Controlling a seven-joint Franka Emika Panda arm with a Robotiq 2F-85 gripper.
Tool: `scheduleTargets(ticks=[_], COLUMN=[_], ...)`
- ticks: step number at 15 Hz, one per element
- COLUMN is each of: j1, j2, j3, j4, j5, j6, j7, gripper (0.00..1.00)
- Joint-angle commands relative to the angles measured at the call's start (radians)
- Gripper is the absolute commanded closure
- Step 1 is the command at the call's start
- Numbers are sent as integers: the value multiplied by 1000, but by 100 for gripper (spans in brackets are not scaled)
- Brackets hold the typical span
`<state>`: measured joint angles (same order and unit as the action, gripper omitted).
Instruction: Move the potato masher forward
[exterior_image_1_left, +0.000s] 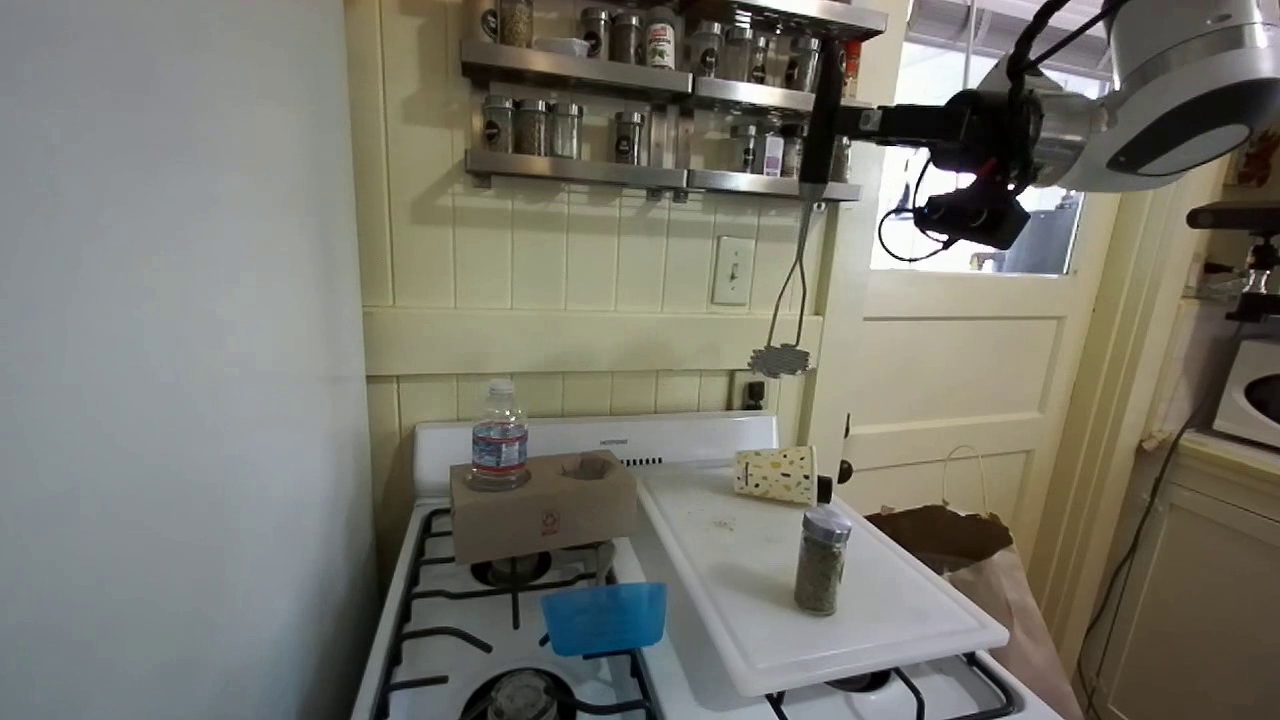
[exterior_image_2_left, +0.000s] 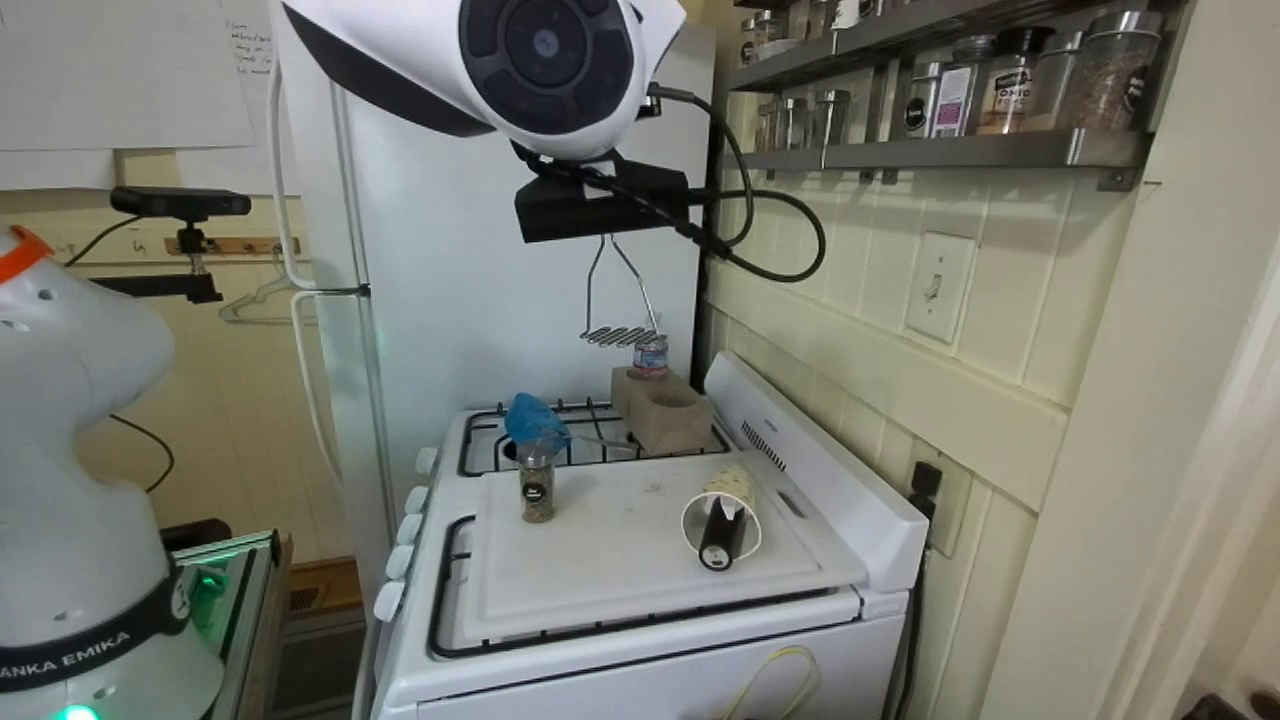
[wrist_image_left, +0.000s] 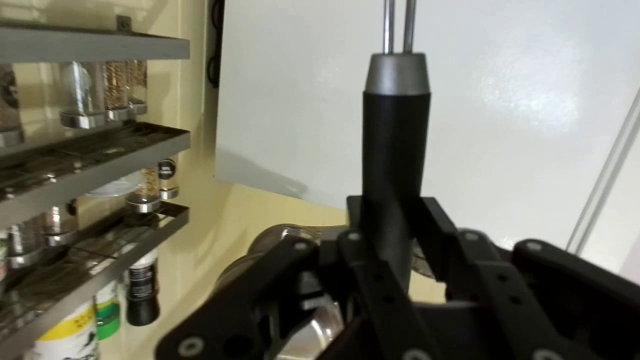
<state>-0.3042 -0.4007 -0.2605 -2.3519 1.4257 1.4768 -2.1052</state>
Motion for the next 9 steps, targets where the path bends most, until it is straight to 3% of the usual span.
scheduleTargets(ticks=[1,4,9], j1=[-30,-57,-69], j2=[39,52,-2], j3=[-47,-61,-27], j4=[-32,-111,-248], j5=[17,51,254], j6=[-18,54,309], j7=[118,149,20], gripper=[93,93,93])
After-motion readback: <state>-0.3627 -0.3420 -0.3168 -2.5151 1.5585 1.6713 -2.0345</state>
